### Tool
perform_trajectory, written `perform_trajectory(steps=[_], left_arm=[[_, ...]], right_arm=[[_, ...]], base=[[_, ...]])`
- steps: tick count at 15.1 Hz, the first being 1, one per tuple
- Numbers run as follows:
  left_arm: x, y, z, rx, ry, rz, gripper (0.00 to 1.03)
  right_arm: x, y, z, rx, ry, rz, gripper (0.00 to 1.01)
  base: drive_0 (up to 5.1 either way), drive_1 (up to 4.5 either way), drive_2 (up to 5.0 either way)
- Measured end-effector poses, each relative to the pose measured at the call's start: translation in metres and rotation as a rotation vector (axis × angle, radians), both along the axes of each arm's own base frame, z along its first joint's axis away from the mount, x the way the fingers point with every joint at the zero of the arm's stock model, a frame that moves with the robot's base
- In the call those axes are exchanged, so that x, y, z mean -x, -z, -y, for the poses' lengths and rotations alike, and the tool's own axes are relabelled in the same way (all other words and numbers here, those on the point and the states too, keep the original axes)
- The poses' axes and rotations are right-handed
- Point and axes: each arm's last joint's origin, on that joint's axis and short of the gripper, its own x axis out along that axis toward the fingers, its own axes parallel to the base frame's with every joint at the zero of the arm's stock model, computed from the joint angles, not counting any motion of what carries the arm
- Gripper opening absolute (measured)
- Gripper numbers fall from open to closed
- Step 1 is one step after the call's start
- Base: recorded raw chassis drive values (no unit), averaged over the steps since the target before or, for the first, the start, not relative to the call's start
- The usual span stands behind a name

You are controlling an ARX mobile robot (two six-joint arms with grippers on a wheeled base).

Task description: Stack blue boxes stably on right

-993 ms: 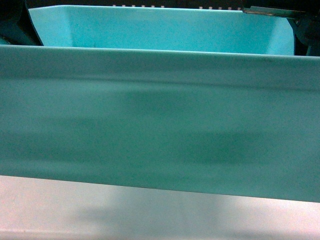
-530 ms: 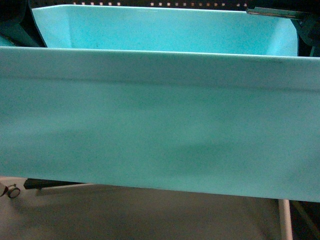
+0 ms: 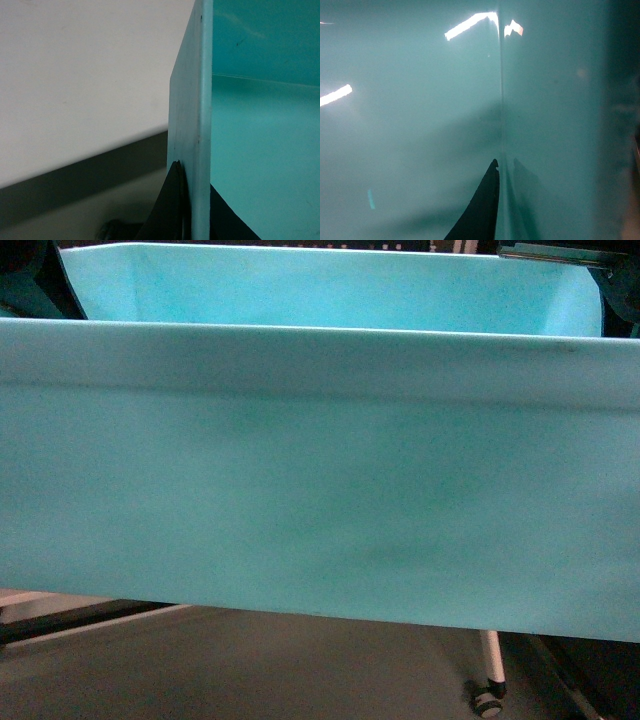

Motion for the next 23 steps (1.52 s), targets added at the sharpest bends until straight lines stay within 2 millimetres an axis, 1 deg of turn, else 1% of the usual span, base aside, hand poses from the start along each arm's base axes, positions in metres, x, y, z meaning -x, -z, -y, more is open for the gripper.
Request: perform_trajectory(steps=[4, 12, 16, 22, 23], left_arm=[[0.0, 0.0, 0.0002, 0.001, 0.001, 0.0, 0.02], [-0.0001, 0.0004, 0.0001, 0.001, 0.001, -0.001, 0.02], [-0.0004, 0.0005, 0.0001, 0.001, 0.001, -0.001, 0.02], [-0.0007, 0.001, 0.0, 0.001, 0.0, -0.003, 0.02], [-0.0007, 0.001, -0.0002, 0.0, 0.0, -0.003, 0.02]], right_arm=[[0.0, 0.0, 0.0, 0.0, 0.0, 0.0, 0.08], [0.0008, -0.0014, 0.0003, -0.001, 0.0, 0.005, 0.08], [0.0007, -0.0012, 0.0004, 0.0, 0.0, 0.004, 0.08], [0.0, -0.0002, 0.0, 0.0, 0.0, 0.002, 0.08], [0.0, -0.0002, 0.0, 0.0, 0.0, 0.002, 0.08]], base=[[-1.5, -1.53, -1.5], [-1.6, 2.36, -5.6], [-1.6, 1.04, -4.2], [-1.6, -1.3, -1.8], [2.5, -3.77, -3.8]])
